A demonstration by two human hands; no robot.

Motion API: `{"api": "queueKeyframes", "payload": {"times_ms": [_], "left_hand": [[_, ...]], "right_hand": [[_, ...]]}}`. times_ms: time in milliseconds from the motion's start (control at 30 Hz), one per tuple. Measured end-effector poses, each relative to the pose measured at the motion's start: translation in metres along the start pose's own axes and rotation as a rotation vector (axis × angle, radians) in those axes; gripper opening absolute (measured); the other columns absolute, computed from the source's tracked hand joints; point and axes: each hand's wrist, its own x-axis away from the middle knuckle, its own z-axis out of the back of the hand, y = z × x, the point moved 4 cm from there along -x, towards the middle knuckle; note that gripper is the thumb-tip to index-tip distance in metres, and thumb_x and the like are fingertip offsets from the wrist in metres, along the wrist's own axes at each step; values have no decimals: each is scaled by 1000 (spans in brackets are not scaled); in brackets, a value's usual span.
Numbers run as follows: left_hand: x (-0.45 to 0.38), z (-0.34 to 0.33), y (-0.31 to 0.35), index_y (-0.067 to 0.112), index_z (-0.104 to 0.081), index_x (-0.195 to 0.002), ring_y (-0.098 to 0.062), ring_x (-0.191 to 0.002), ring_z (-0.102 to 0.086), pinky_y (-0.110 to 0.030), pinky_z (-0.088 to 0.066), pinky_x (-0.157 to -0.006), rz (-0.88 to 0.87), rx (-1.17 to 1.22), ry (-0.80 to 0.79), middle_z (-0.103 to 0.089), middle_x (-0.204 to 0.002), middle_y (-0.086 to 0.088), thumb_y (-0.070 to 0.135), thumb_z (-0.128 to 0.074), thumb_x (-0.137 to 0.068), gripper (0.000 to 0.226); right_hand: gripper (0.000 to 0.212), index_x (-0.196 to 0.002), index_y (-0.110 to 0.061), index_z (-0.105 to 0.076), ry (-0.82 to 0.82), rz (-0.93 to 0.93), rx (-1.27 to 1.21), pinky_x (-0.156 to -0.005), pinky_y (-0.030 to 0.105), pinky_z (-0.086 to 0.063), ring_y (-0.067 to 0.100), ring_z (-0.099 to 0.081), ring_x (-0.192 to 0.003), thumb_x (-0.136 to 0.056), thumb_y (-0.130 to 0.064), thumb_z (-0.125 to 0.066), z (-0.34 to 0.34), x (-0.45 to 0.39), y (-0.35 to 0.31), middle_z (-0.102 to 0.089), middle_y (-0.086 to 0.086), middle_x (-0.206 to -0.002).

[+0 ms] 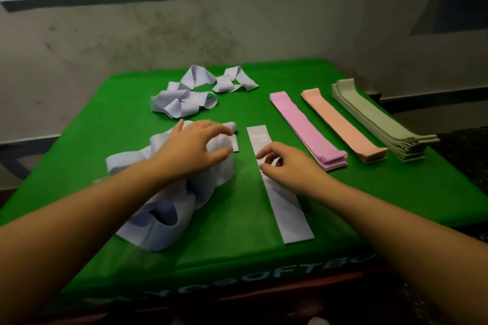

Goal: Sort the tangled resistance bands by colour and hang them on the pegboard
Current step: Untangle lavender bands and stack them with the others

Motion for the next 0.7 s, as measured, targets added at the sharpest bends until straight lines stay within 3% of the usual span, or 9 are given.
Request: {"api": "queueKeyframes", "payload": {"times_ms": [67,167,267,333,400,467,600,633,700], "left_hand": [[18,-10,-15,49,-51,-130,-9,-137,-39,-65,-22,-113,6,-130,-69,-47,-144,17,75,-36,-80,59],[36,-21,-32,49,-51,-131,-11,-144,-29,-66,-19,-114,64,-121,-76,-44,-147,17,76,-33,-79,62],[47,-28,-50,43,-61,-119,-13,-128,-48,-51,-40,-106,105,-46,25,-55,-134,16,74,-33,-82,56],[53,-36,-62,38,-63,-112,-14,-116,-55,-43,-47,-96,118,12,71,-59,-125,15,71,-37,-85,50],[57,-43,-68,36,-64,-107,-15,-112,-57,-43,-47,-94,120,17,125,-62,-120,15,68,-39,-87,45],[59,-46,-68,34,-65,-105,-14,-111,-57,-44,-45,-94,135,37,177,-63,-118,15,66,-40,-88,44],[61,-47,-69,34,-66,-105,-13,-112,-56,-44,-45,-96,144,60,220,-62,-117,15,64,-42,-88,42],[61,-46,-69,34,-65,-105,-13,-112,-55,-43,-45,-96,141,77,234,-62,-117,15,64,-43,-88,41],[63,-44,-70,32,-66,-106,-13,-111,-54,-41,-45,-97,132,141,280,-60,-118,14,62,-46,-89,40]], "right_hand": [[16,-105,-29,-64,-15,23,-5,-68,23,-46,4,-53,-68,-91,-21,-62,-7,-9,-11,-62,-12,-88],[17,-104,-30,-61,-26,55,-21,-66,29,-47,3,-53,-65,-92,-18,-60,-18,-27,-24,-63,-9,-96],[29,-116,-28,-60,-36,87,-5,-68,24,-45,-5,-53,-65,-88,-20,-60,-30,-49,-36,-63,-2,-116],[48,-127,-33,-56,-69,129,67,-91,33,-50,4,-59,-99,-80,-31,-63,-37,-60,-44,-53,0,-133],[65,-138,-39,-48,-156,157,219,-112,43,-37,23,-41,-134,-76,-38,-69,-43,-66,-48,-34,4,-152],[70,-139,-45,-44,-291,165,380,-117,47,-29,26,-24,-145,-76,-43,-74,-48,-68,-46,-18,2,-161],[34,-111,-30,-68,-336,204,579,-114,41,-31,29,-31,-142,-85,-52,-69,-45,-67,-45,-27,7,-160],[24,-94,-25,-68,-302,209,543,-111,39,-35,30,-37,-138,-88,-49,-68,-42,-65,-48,-35,8,-157],[32,-70,-22,-54,-240,228,457,-98,39,-45,29,-52,-123,-89,-43,-69,-39,-61,-50,-51,9,-144]]}}
